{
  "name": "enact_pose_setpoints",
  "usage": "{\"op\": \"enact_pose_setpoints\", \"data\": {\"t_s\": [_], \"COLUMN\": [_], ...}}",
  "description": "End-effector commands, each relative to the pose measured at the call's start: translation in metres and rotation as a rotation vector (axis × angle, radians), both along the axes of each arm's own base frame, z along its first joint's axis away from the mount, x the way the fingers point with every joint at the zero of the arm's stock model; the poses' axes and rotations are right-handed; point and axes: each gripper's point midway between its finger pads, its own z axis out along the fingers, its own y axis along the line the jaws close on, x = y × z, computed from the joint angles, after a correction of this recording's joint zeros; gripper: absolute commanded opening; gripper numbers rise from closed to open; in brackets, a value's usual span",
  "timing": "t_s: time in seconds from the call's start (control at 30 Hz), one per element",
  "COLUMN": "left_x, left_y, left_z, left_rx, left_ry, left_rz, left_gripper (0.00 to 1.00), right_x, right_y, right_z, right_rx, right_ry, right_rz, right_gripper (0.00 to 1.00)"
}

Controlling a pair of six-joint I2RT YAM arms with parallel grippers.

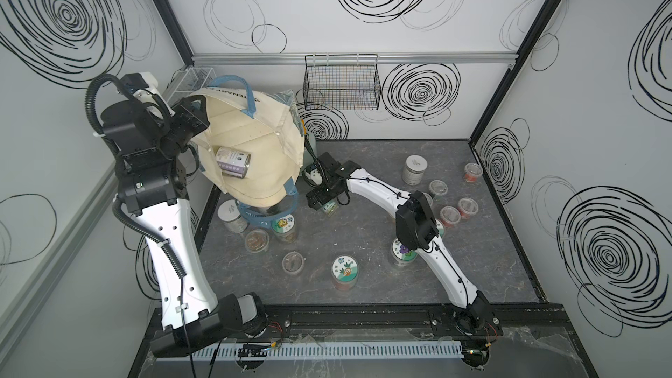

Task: Take out the seed jars from the canvas bag
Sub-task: Adjust the seed jar at the center of the board.

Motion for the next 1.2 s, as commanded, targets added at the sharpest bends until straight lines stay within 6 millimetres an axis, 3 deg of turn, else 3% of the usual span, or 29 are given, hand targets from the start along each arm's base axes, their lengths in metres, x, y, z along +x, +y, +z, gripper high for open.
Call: {"op": "enact_pose_setpoints", "data": {"t_s": [0.0, 0.23, 0.47, 0.63, 0.97, 1.17], "left_x": [-0.016, -0.016, -0.015, -0.015, -0.011, -0.005], "left_y": [-0.007, -0.008, -0.008, -0.009, -0.012, -0.017], "left_z": [0.039, 0.038, 0.035, 0.033, 0.027, 0.019], "left_rx": [0.048, 0.043, 0.037, 0.035, 0.035, 0.032], "left_ry": [-0.143, -0.145, -0.140, -0.138, -0.127, -0.114], "left_rz": [-0.012, -0.018, -0.023, -0.024, -0.030, -0.043], "left_gripper": [0.00, 0.00, 0.00, 0.00, 0.00, 0.00], "right_x": [-0.007, -0.011, -0.011, -0.008, 0.003, 0.011], "right_y": [0.005, -0.011, -0.011, -0.006, 0.009, 0.017], "right_z": [-0.011, -0.038, -0.039, -0.024, 0.014, 0.051], "right_rx": [-0.007, -0.103, -0.099, -0.051, 0.141, 0.347], "right_ry": [0.027, 0.051, 0.059, 0.055, -0.048, -0.216], "right_rz": [0.018, -0.016, -0.024, -0.040, -0.058, -0.068], "right_gripper": [1.00, 0.97, 0.82, 0.72, 0.69, 0.65]}}
